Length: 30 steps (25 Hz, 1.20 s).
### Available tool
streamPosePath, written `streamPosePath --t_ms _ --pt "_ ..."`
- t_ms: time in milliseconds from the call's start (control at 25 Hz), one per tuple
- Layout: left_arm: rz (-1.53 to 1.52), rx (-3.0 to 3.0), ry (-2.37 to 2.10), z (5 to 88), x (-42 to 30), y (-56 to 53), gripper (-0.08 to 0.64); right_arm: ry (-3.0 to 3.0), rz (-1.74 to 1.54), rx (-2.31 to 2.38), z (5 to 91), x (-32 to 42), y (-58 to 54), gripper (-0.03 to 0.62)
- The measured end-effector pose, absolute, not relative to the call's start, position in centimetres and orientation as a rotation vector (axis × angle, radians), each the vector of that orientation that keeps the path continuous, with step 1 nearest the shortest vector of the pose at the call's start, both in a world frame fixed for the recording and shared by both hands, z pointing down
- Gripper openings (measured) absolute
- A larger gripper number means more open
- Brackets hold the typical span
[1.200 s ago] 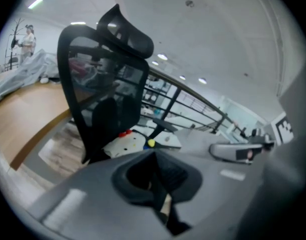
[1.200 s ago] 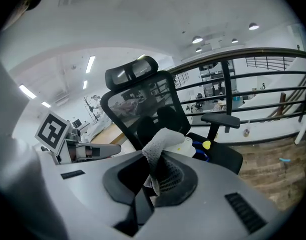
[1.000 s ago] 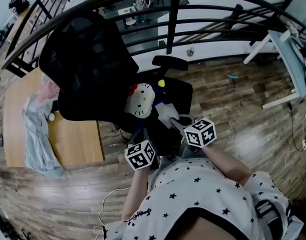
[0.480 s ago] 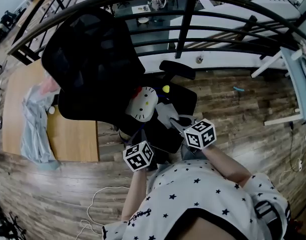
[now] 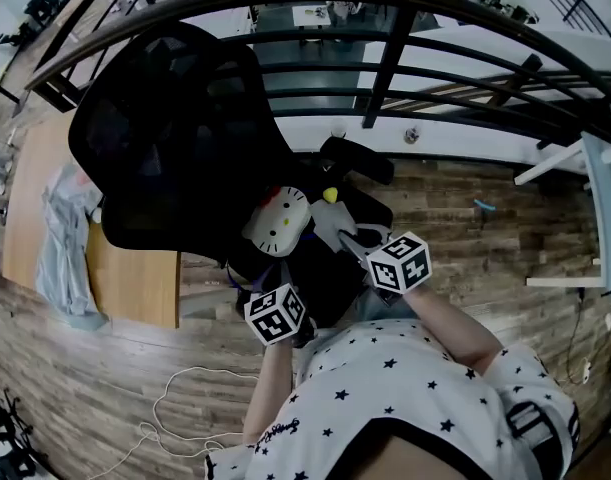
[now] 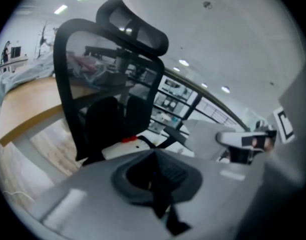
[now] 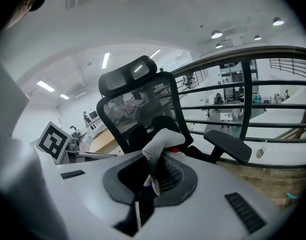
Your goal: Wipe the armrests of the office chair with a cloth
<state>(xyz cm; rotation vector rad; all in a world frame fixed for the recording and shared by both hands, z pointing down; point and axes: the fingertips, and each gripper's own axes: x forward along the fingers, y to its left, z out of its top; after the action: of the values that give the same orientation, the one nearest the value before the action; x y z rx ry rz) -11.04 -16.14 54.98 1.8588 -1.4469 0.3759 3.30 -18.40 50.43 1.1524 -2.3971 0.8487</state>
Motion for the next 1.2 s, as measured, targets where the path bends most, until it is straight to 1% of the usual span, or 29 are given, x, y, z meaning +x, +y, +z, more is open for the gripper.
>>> streamPosePath --t_ms 640,1200 --pt "0.369 1.764 -1.518 55.4 -1.4 -20.0 0.006 -2.400 0.876 1.112 52.0 13.1 -26.1 0.029" --pt "0.364 1.651 -1.603 56.8 1.8 -21.9 0.006 -2.356 0.925 1.064 57.6 15.3 -34.1 0.029"
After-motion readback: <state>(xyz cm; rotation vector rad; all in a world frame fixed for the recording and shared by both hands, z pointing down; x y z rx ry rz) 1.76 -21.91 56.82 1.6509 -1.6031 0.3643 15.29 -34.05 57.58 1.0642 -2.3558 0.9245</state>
